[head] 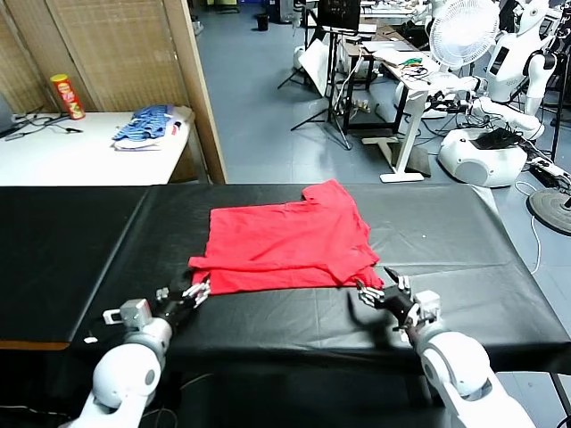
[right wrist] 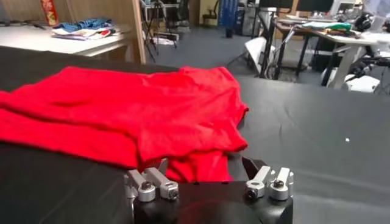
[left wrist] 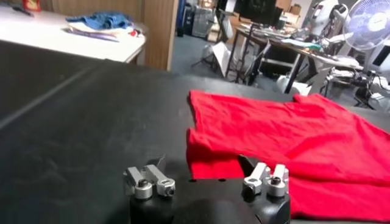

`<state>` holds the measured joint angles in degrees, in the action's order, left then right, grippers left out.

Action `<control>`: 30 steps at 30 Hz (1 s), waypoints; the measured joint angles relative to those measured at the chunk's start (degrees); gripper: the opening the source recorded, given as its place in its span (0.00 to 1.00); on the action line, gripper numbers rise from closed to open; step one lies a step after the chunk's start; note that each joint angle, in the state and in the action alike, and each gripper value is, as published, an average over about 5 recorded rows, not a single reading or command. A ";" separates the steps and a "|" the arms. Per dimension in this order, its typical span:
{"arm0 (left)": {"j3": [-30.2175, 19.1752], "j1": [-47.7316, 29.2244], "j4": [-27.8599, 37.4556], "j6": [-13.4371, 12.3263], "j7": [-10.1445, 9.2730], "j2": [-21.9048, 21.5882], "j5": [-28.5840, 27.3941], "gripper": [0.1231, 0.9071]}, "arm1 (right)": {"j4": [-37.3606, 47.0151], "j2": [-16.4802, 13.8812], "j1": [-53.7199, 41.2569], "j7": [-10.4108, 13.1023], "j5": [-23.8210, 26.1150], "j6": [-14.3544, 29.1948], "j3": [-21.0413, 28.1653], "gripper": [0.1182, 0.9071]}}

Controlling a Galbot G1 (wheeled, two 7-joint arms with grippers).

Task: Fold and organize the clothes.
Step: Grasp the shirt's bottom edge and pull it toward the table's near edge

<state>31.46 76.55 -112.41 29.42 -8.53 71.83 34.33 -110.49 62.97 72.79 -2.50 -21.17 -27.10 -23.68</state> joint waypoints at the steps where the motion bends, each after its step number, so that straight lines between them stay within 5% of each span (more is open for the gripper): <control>1: 0.10 0.17 0.08 0.22 0.08 0.11 0.34 0.86 | 0.22 0.09 0.07 -0.04 0.14 0.09 0.07 0.56; 6: 0.70 0.43 0.88 1.09 0.06 0.58 2.46 0.81 | 1.35 0.49 0.44 -0.01 0.38 0.36 0.49 0.20; 10: 0.95 0.23 1.55 1.68 0.23 0.58 3.59 0.58 | 1.46 0.57 0.80 0.55 0.14 0.65 0.61 0.03; 18: 0.26 0.74 1.24 2.20 0.31 -0.39 -2.56 0.05 | -2.13 -0.05 2.66 4.49 -2.06 -3.29 -0.52 0.01; 30: 1.26 8.83 -7.23 4.46 0.45 -4.95 -7.65 0.00 | -12.02 0.58 11.90 7.57 -2.32 -10.23 -4.43 0.01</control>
<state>32.71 85.37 -119.64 33.88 -8.08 66.88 26.68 -122.51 63.55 84.70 5.08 -23.48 -37.33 -28.12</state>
